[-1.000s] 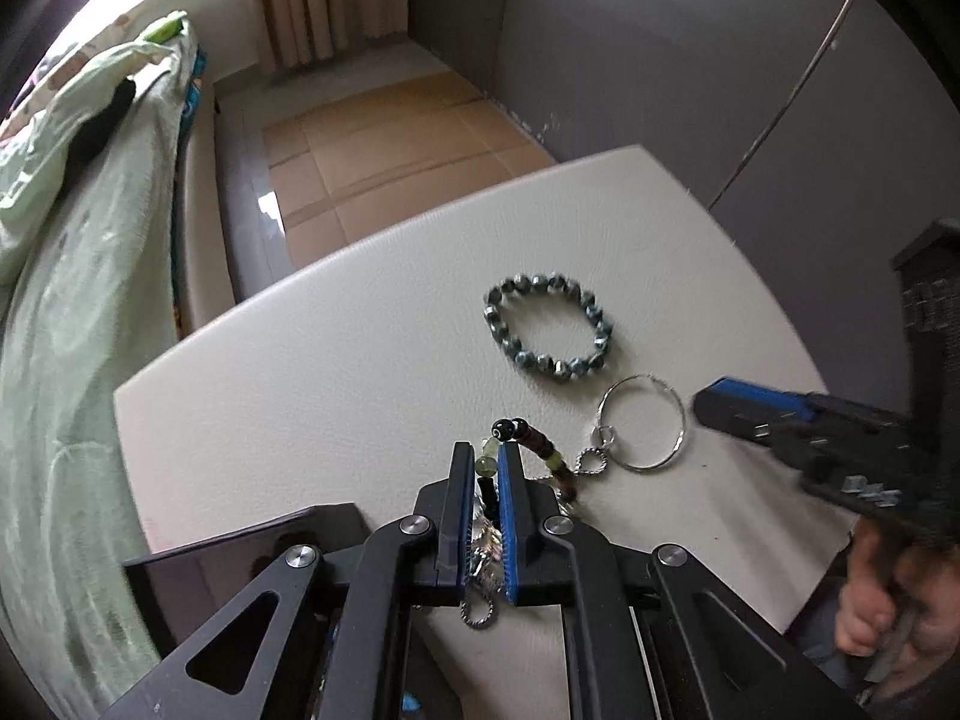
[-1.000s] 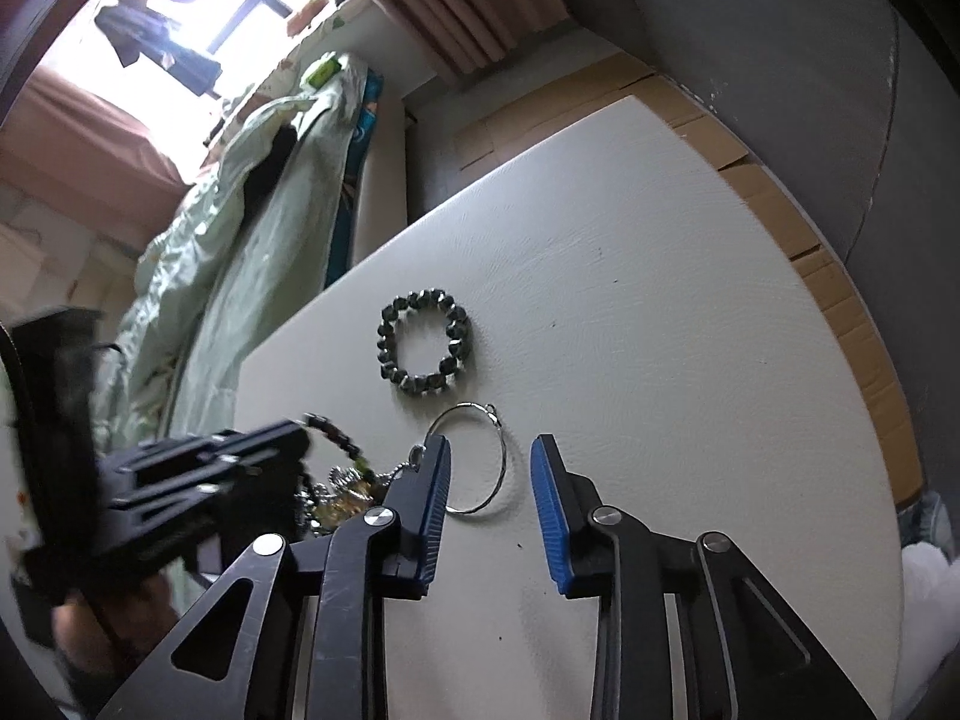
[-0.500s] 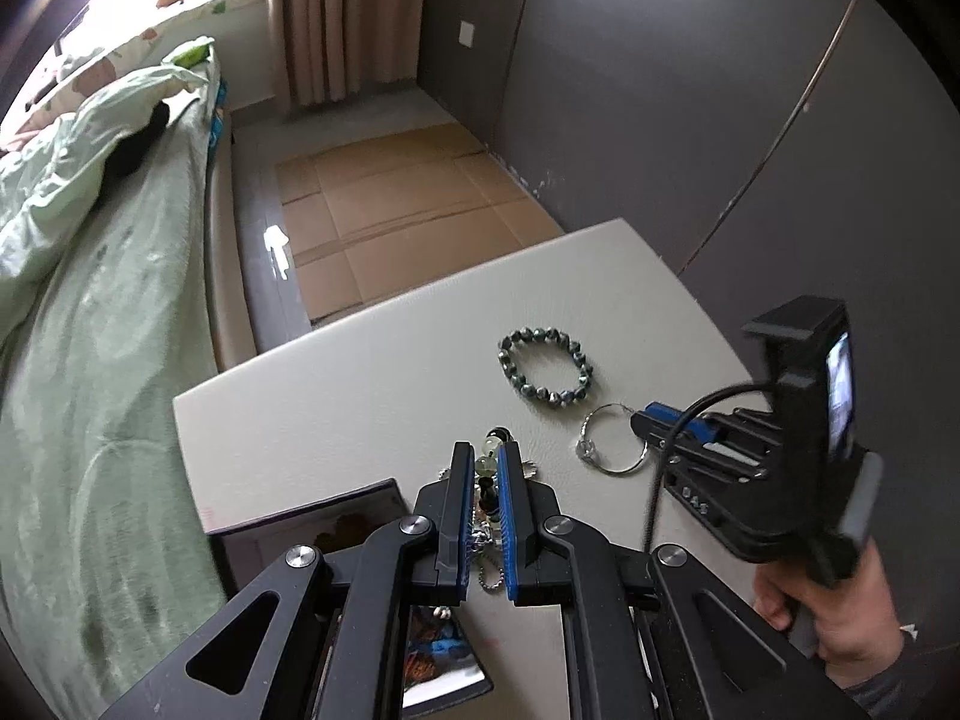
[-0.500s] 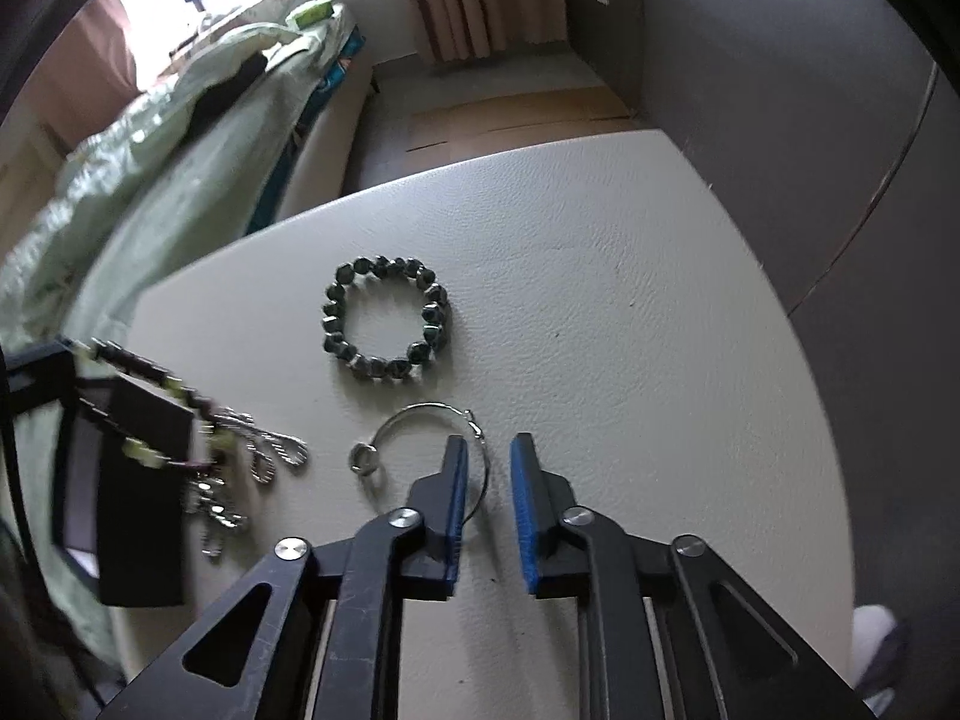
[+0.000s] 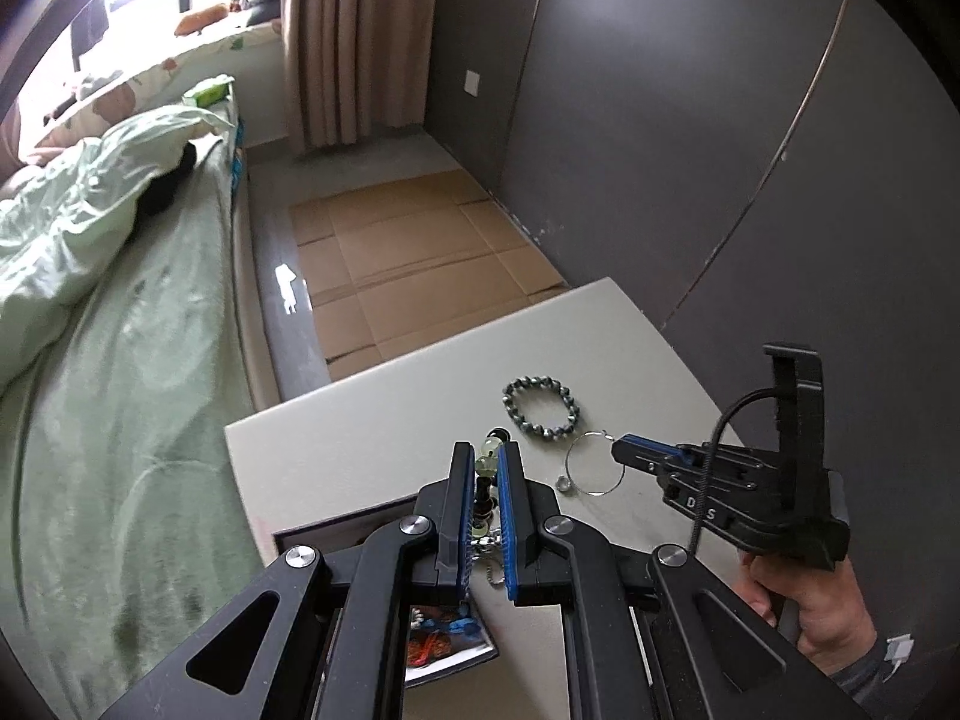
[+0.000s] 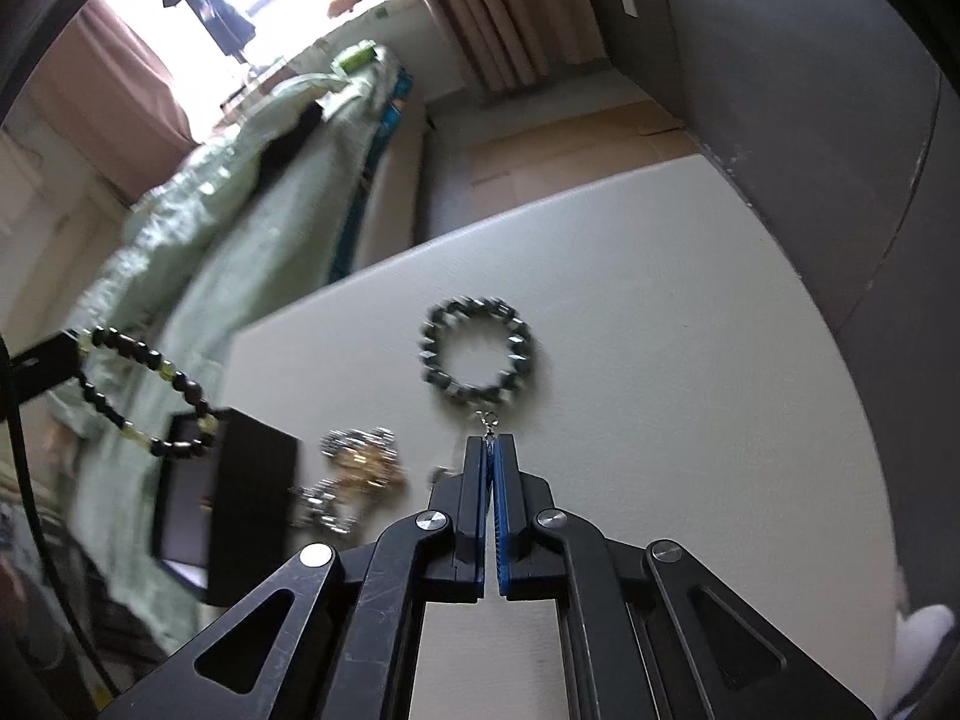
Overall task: Organize jewelry
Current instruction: 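Lower the silver chain into the black box while the right gripper grasps the hoop ring, then place the silver hoop ring into the black box with the right gripper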
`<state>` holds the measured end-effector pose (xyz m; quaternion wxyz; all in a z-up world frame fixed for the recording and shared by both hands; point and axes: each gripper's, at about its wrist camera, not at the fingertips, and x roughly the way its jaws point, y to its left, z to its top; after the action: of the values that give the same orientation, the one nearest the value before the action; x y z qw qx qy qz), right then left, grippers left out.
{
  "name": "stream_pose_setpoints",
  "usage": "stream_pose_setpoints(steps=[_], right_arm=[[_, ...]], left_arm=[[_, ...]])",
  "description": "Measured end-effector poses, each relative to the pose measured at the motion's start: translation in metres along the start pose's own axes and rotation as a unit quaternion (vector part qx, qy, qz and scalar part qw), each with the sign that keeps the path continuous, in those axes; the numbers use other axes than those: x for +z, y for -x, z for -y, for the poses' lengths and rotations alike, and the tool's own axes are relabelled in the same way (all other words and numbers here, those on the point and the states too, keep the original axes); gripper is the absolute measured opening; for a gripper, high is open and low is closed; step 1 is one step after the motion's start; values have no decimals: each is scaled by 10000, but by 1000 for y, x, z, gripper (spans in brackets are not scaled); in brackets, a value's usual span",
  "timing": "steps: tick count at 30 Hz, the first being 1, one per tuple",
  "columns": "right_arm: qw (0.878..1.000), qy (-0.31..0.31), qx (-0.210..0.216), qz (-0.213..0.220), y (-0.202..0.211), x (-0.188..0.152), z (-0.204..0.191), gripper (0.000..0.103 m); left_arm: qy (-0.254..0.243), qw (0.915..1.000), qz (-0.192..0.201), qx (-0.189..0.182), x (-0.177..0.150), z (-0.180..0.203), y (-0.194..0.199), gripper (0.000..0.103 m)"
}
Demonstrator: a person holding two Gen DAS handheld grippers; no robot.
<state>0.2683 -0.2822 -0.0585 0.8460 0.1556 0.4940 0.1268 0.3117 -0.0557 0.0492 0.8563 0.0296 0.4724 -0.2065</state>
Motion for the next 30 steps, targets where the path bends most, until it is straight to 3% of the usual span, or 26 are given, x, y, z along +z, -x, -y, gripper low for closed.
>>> stream_pose_setpoints(steps=[9,18,20,22,24,30], right_arm=[[9959,-30,781,463,14,5,-30,4],[9873,96,1503,496,7,2,-70,4],[9853,132,1637,479,5,-1,-79,4],[9833,170,1758,431,2,-3,-88,4],[9816,225,1860,361,-4,-6,-99,4],[9760,318,2145,184,-18,-12,-126,4]], left_arm=[[57,9998,-3,215,-13,-17,15,8],[254,9978,-267,557,-34,-41,7,9],[344,9971,-353,582,-39,-48,8,19],[440,9966,-328,614,-43,-55,12,52],[509,9960,-193,713,-46,-61,21,64],[700,9936,-104,876,-53,-78,41,64]])
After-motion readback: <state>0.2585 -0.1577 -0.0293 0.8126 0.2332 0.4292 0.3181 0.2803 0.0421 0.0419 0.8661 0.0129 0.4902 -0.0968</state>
